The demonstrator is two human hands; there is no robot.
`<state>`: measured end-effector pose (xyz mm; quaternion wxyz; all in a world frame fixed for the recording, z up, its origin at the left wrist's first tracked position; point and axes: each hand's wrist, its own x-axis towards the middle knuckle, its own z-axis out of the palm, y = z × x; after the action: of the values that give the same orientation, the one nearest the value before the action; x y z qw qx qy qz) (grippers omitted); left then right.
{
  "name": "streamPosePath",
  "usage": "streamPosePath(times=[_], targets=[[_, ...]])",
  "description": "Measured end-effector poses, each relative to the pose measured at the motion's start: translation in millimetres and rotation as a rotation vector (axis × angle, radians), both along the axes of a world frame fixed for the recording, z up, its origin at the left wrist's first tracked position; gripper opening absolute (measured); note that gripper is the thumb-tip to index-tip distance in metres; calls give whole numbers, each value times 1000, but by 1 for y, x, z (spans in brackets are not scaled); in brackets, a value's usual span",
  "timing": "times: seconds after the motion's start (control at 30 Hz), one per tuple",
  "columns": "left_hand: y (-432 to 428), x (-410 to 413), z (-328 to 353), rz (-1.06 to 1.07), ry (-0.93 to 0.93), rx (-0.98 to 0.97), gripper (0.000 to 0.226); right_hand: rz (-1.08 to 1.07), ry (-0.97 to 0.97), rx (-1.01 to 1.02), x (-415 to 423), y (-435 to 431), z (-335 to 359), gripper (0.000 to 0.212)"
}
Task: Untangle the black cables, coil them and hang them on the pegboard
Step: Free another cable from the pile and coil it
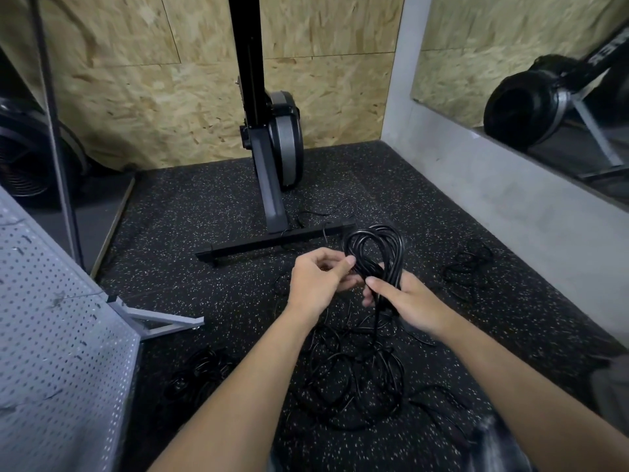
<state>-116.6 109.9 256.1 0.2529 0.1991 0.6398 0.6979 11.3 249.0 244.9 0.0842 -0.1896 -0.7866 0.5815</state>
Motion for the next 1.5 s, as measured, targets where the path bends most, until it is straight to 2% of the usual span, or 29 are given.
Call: streamPosePath(times=[0.07, 0.17, 0.2, 0.3, 0.37, 0.43, 0.6, 0.67, 0.73, 0.83, 0.9, 1.0, 1.13, 1.3, 1.4, 1.5], targets=[[0, 0, 1, -57, 58, -28, 15, -42, 5, 9, 3, -3, -1, 24], [0, -5, -2, -238, 51, -174, 11, -146, 49, -118, 11, -4, 9, 27], [-1, -6, -5, -343, 103, -268, 11, -174, 77, -192, 14, -4, 13, 27], [-2, 1, -20, -720, 343, -497, 30, -209, 177, -425, 20, -5, 19, 20], [1, 9, -30, -827, 422, -557, 37, -196, 222, -487, 20, -3, 23, 16], [2, 15, -37, -853, 443, -590, 30, -180, 245, -518, 21, -1, 26, 14], [-4, 10, -51, -778, 513, -704, 6, -201, 276, -540, 29, 9, 27, 12], [-9, 3, -52, -701, 549, -737, 6, -248, 247, -482, 32, 15, 24, 13], [-13, -2, -50, -620, 576, -739, 6, -335, 157, -332, 32, 22, 19, 17], [-14, -4, -41, -491, 724, -654, 10, -439, -8, -25, 34, 27, 17, 15], [-14, 0, -30, -428, 849, -573, 14, -398, -66, 74, 34, 29, 13, 16], [-15, 3, -13, -335, 970, -429, 14, -292, -162, 160, 34, 28, 7, 31], [-20, 2, 2, -249, 1068, -297, 14, -252, -168, 229, 30, 22, 7, 37], [-22, 0, 13, -167, 1169, -198, 13, -253, -136, 177, 25, 14, 7, 28], [-21, -2, 18, -154, 1180, -166, 13, -159, -128, 225, 27, 7, 12, 30], [-21, -4, 23, -145, 1130, -122, 13, -47, -168, 180, 27, 1, 12, 39]])
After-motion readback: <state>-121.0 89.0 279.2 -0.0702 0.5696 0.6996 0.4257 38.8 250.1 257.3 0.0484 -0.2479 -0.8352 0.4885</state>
